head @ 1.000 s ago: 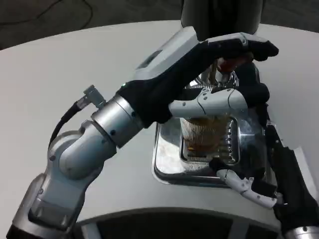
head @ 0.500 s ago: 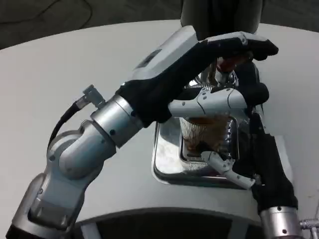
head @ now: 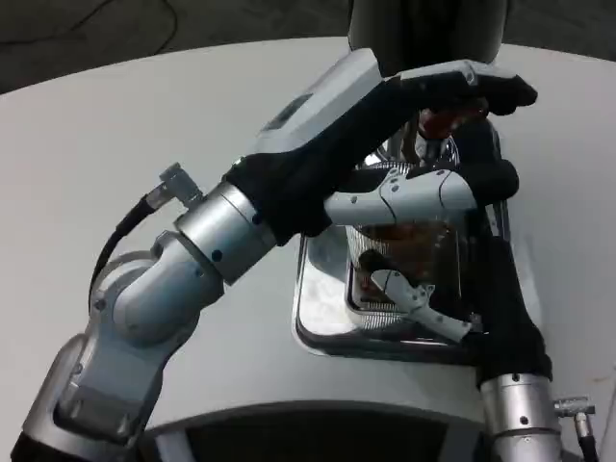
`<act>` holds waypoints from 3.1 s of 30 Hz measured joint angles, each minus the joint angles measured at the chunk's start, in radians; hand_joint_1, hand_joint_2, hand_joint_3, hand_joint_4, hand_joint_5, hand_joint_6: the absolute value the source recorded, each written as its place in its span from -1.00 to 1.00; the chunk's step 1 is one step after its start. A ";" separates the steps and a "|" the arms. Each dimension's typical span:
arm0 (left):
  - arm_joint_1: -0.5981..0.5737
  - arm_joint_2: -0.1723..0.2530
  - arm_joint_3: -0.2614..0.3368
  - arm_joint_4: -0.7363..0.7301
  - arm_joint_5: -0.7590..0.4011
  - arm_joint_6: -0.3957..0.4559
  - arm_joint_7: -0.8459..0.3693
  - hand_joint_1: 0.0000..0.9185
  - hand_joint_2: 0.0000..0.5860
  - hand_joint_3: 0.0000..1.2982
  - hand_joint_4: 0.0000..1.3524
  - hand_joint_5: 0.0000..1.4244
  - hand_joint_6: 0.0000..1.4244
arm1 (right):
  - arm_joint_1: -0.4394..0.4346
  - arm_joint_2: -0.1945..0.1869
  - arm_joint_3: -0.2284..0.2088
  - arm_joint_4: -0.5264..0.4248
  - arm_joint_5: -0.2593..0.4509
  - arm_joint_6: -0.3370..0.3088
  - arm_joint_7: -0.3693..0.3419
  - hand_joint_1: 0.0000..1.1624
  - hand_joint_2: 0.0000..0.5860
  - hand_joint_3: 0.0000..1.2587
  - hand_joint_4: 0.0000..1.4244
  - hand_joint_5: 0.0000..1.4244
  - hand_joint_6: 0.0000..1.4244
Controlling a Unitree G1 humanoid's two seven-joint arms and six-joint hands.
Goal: Grasp the cup under the faucet to collect the drink, then remove the cup.
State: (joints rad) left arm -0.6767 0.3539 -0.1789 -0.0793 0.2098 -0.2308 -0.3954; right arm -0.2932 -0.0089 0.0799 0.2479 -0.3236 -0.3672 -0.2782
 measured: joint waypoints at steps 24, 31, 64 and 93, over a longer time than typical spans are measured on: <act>-0.003 0.001 0.012 -0.003 -0.004 0.012 0.008 -1.00 -0.69 -0.46 -0.53 -0.56 -0.75 | -0.088 0.003 0.015 0.118 -0.020 -0.009 -0.086 0.46 -0.41 -0.88 -0.76 -0.74 -0.73; 0.015 0.002 0.042 -0.017 -0.027 0.042 0.007 -1.00 -0.69 -0.47 -0.56 -0.58 -0.74 | -0.103 -0.001 0.005 0.139 -0.038 -0.010 -0.142 0.48 -0.42 -0.71 -0.56 -0.54 -0.58; 0.141 -0.012 0.129 -0.122 -0.252 0.233 -0.016 -1.00 -0.73 -0.90 -1.00 -0.82 -0.82 | -0.052 -0.024 -0.017 0.087 -0.040 -0.048 -0.170 0.64 -0.43 0.04 0.02 0.09 -0.11; 0.214 0.004 0.156 -0.242 -0.280 0.271 -0.017 -1.00 -0.73 -0.89 -1.00 -0.86 -0.85 | 0.017 -0.014 0.021 -0.066 -0.085 -0.011 -0.126 0.67 -0.54 0.18 0.12 0.27 0.05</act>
State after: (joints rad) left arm -0.4629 0.3580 -0.0228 -0.3211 -0.0703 0.0399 -0.4120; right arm -0.2762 -0.0233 0.1013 0.1824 -0.4084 -0.3781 -0.4039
